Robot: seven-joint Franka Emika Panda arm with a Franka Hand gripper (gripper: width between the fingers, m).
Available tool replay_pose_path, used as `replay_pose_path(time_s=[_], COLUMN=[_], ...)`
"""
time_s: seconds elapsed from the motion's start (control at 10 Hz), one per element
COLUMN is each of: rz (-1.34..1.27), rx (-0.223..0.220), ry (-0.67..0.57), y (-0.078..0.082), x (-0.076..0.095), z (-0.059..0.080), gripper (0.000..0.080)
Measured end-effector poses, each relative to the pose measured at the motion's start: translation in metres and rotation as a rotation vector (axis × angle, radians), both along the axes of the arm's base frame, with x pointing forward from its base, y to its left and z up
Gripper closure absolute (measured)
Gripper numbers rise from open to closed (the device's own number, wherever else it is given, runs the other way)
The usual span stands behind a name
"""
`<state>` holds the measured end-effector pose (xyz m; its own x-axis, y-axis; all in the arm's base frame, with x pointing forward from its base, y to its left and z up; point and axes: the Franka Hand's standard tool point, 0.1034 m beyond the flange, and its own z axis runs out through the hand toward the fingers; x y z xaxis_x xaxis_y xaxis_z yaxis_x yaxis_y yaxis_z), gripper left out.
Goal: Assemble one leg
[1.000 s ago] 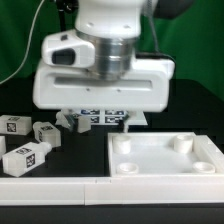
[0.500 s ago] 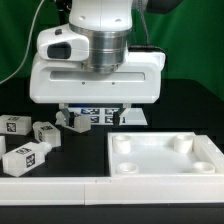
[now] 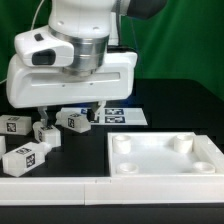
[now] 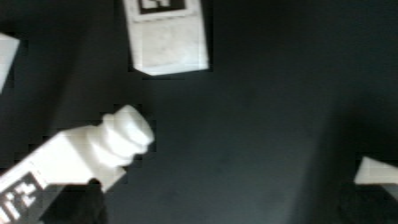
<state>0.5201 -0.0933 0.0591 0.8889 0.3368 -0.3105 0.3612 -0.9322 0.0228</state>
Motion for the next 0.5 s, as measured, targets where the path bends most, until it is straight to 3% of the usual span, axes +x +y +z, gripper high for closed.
replay_pose_path(time_s=[0.3, 0.5], rz=[-0.001, 0.036], rx=[-0.037, -0.064], ry=[0.192, 0.278], y=[0.005, -0.020], x=[-0.002, -0.009], z=[-0.006, -0.018], gripper=[0.0151, 0.0151])
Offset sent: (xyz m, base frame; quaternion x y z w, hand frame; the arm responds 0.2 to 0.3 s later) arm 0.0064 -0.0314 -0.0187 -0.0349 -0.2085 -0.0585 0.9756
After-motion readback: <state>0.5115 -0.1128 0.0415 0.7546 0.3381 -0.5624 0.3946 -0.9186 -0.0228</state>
